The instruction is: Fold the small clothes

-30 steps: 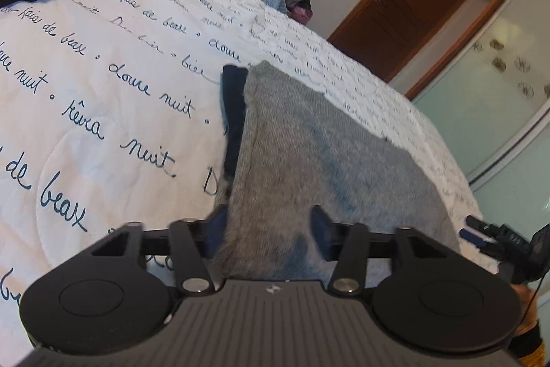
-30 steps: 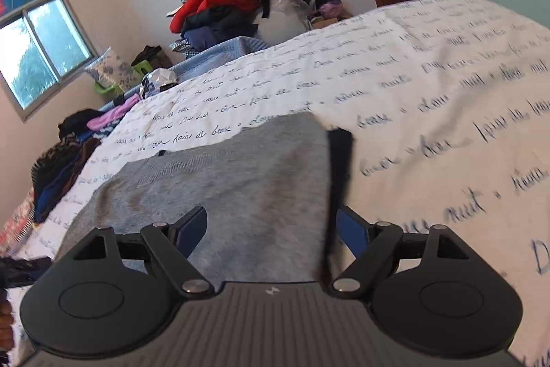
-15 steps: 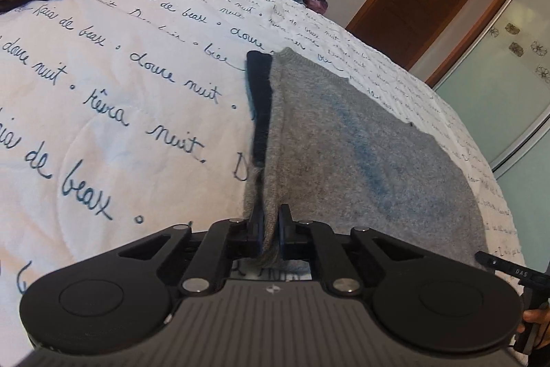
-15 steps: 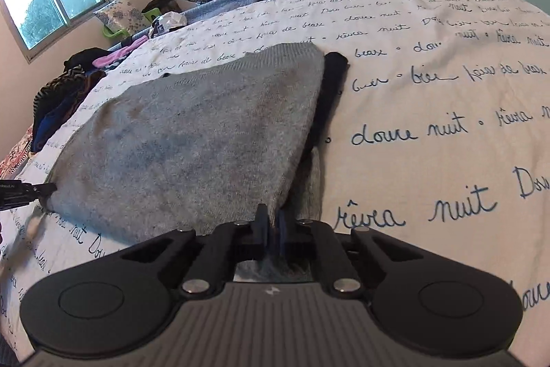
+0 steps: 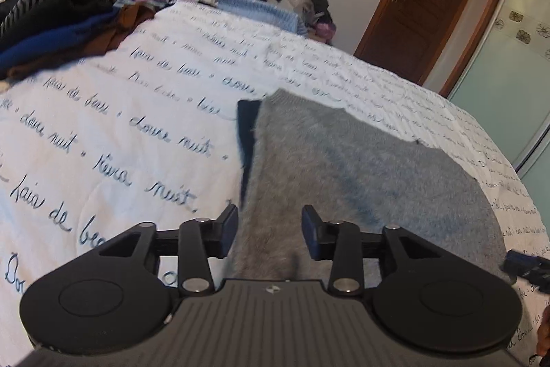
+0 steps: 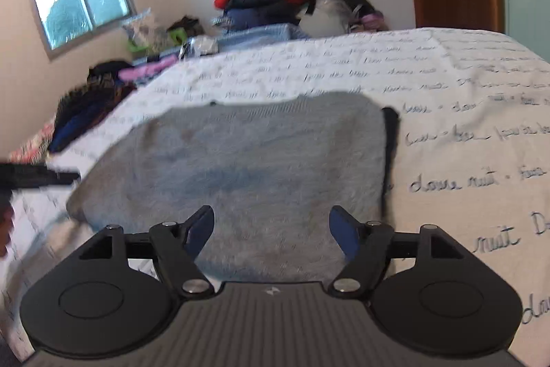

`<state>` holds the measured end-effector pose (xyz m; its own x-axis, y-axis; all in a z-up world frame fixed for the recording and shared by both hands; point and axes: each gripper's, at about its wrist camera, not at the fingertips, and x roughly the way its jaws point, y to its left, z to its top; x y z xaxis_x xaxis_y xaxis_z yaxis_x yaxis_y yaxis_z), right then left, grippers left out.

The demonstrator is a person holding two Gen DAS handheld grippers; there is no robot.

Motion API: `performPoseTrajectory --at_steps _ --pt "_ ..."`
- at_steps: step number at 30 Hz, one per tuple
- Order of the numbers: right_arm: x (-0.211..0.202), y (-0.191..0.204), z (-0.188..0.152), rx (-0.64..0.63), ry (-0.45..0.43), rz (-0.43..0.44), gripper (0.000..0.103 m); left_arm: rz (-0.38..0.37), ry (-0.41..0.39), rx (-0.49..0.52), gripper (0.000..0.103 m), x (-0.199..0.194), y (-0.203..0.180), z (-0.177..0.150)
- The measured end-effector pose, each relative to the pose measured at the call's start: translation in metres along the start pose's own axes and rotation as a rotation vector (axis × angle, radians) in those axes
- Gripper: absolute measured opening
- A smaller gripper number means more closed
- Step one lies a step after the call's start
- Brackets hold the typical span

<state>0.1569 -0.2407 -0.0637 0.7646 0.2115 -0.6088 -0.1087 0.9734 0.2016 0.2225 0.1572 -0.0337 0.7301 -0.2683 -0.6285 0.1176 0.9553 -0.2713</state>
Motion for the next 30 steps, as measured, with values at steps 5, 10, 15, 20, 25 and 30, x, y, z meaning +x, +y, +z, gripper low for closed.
performPoseTrajectory --at_steps 5,10,15,20,25,30 --pt "0.001 -0.002 -0.008 0.011 -0.002 -0.046 0.074 0.016 0.014 0.061 0.061 0.008 -0.024 -0.007" --pt "0.002 0.003 -0.002 -0.013 -0.011 -0.041 0.076 0.049 0.037 0.080 0.063 0.018 -0.031 -0.015" --pt "0.013 -0.005 -0.012 0.035 0.025 -0.059 0.076 0.085 0.061 0.088 0.066 0.022 -0.033 -0.017" --pt "0.002 0.019 -0.005 -0.007 -0.025 -0.032 0.076 0.105 0.063 0.090 0.069 0.028 -0.036 -0.011" --pt "0.004 0.067 0.002 -0.132 -0.054 0.025 0.076 0.108 0.043 0.091 0.077 0.030 -0.036 -0.003" --pt "0.017 0.134 -0.003 -0.333 -0.086 0.028 0.076 0.110 -0.008 -0.006 0.091 0.036 -0.009 0.026"
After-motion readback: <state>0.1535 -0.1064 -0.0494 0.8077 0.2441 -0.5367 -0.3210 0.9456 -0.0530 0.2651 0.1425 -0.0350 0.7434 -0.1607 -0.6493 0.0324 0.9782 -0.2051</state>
